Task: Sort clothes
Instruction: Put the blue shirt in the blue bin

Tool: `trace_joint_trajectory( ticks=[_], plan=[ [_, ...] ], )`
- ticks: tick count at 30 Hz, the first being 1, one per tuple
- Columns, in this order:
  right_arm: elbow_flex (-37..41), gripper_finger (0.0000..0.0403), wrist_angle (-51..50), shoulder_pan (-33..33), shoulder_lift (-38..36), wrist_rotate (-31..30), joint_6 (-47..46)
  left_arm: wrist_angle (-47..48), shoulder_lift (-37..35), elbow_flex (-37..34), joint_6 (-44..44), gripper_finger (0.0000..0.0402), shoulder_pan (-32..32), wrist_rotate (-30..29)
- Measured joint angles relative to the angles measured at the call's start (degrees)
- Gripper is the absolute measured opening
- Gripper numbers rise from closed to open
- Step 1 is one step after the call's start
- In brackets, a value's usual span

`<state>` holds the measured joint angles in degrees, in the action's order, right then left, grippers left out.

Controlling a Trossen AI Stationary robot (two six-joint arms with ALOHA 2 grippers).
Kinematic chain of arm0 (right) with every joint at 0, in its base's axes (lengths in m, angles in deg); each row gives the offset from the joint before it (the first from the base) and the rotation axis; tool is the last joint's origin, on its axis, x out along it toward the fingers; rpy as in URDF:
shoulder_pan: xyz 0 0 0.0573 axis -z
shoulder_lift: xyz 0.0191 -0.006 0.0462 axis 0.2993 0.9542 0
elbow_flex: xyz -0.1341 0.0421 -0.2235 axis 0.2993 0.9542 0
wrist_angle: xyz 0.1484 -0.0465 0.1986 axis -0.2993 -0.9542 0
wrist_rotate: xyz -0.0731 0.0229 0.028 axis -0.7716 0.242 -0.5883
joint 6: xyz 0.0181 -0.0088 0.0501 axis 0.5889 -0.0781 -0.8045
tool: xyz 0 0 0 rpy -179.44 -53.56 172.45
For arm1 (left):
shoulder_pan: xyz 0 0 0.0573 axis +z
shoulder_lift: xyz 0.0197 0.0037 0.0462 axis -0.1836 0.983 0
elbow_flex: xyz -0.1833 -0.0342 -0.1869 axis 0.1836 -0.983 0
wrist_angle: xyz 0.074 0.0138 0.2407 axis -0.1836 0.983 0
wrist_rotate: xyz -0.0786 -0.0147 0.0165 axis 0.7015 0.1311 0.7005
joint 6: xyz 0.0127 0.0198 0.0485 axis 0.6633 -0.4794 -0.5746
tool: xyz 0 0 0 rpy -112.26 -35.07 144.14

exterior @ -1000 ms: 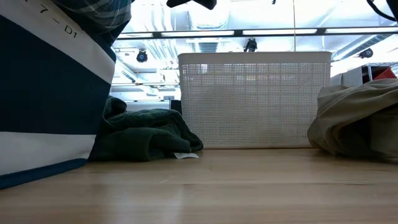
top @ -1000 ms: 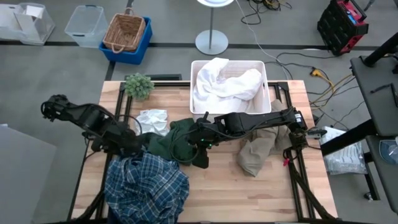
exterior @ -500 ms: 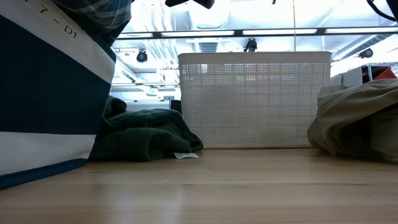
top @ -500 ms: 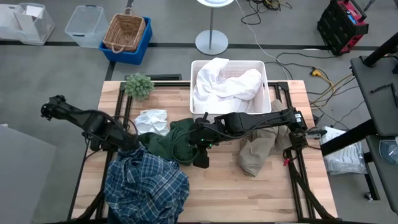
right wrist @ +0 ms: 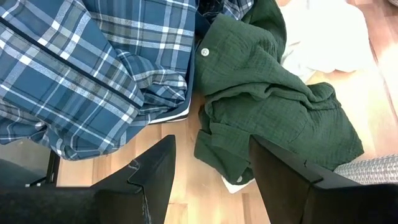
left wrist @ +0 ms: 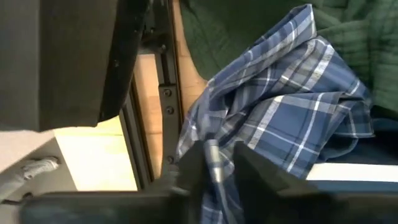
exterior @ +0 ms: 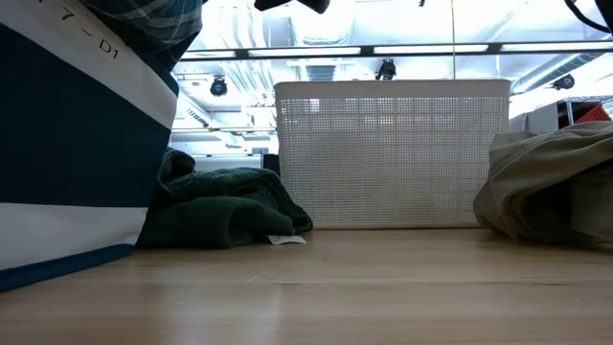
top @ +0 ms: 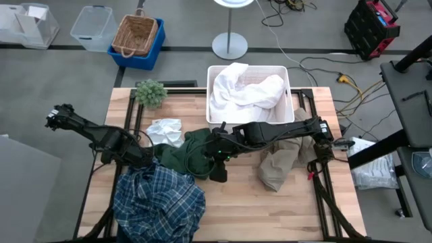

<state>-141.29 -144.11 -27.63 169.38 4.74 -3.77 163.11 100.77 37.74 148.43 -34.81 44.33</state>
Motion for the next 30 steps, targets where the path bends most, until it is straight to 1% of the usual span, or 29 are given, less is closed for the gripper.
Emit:
trace_joint_trajectory(
  ticks=[2, 3, 7, 11, 18, 23, 27, 30],
  plan=[
    [0.05, 0.0196, -0.01, 0.00, 0.00, -0.01, 0.00, 0.06, 0.47, 0.06, -1.34, 0.0024, 0.00, -0.35],
    [0.05, 0.0196, 0.00, 0.00, 0.00, -0.01, -0.05, -0.03, 0.70, 0.11, -1.84, 0.0012, 0.00, -0.53],
    [0.21, 0.0196, 0.04, 0.00, 0.00, -0.01, -0.16, -0.82, 1.88, 1.54, -4.02, 0.0005, 0.00, -1.92],
    [1.10, 0.0196, 0.01, 0.00, 0.00, -0.01, -0.87, -0.73, 3.81, 6.85, -7.38, 0.0001, -0.02, -5.43],
    [4.30, 0.0196, 0.29, 0.00, 0.00, 0.00, -2.98, 1.37, 9.12, 20.55, -20.57, 0.0001, -1.09, -7.00],
    [6.97, 0.0193, 3.98, -0.31, 0.00, 0.04, -4.77, 1.33, 14.66, 32.49, -34.81, 0.0000, -4.44, -8.09],
    [9.35, 0.0184, 10.38, -0.64, 0.00, 0.09, -6.58, 1.23, 19.90, 41.99, -44.15, 0.0000, -9.13, -10.12],
    [11.83, 0.0173, 17.29, -0.66, -0.04, 0.10, -8.30, 1.25, 23.89, 48.29, -46.07, 0.0000, -13.13, -10.74]
  ],
)
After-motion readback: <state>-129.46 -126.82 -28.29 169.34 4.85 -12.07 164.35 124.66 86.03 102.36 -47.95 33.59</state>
